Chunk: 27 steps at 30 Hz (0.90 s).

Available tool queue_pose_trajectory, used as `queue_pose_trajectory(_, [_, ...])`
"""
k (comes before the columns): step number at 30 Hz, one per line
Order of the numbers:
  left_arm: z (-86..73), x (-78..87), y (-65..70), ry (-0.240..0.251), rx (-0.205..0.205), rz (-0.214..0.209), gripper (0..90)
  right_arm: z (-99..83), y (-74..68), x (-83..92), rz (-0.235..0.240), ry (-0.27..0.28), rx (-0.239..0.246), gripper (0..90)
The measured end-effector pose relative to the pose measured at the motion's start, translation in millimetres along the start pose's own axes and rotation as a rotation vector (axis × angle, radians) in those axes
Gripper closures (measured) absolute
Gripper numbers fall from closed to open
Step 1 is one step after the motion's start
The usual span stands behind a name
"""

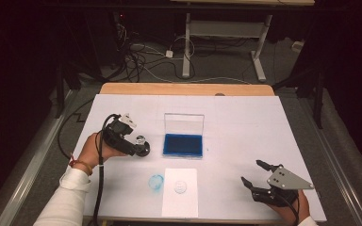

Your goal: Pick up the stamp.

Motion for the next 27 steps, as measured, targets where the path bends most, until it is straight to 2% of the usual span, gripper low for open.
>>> queue_pose_trajectory(2, [-0.6, -2.9, -2.7, 0.004, 0.017, -0.005, 26.7, -0.6, -0.6, -1.0, 0.012, -0.004, 0.003, 27.4])
queue_pose_trajectory(3, [-0.4, -5.5, -4.3, -0.003, 0.019, -0.008, 27.0, -0.7, -0.8, -1.4, 0.013, -0.008, 0.005, 27.4])
queue_pose_trajectory(6, [-0.3, -7.6, -4.4, -0.013, 0.016, -0.03, 33.0, -0.9, -0.8, -1.9, 0.014, -0.01, 0.005, 27.4])
queue_pose_trajectory(9, [0.1, -11.1, -3.2, -0.032, 0.011, -0.037, 34.2, -1.3, -0.8, -2.5, 0.021, -0.016, 0.005, 27.5])
queue_pose_trajectory(10, [0.2, -11.5, -3.0, -0.029, 0.01, -0.045, 37.6, -1.7, -0.8, -3.2, 0.025, -0.021, 0.005, 27.5])
queue_pose_trajectory(14, [1.0, -13.3, -1.8, -0.025, 0.007, -0.062, 40.9, -2.2, -1.9, -4.4, 0.041, -0.027, 0.003, 27.6])
queue_pose_trajectory(27, [1.1, -15.9, -2.0, -0.017, 0.007, -0.042, 50.1, -3.7, -2.9, -6.0, 0.057, -0.043, 0.018, 27.7])
Point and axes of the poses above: each handheld gripper's, and its own axes: x roughly backward along the jaws, z roughly out of its top, y roughly to its right, the point moved 1 cm from there along -x, roughly forward along the jaws, and after that the axes turned 12 degrees about y, right-handed, at the moved point
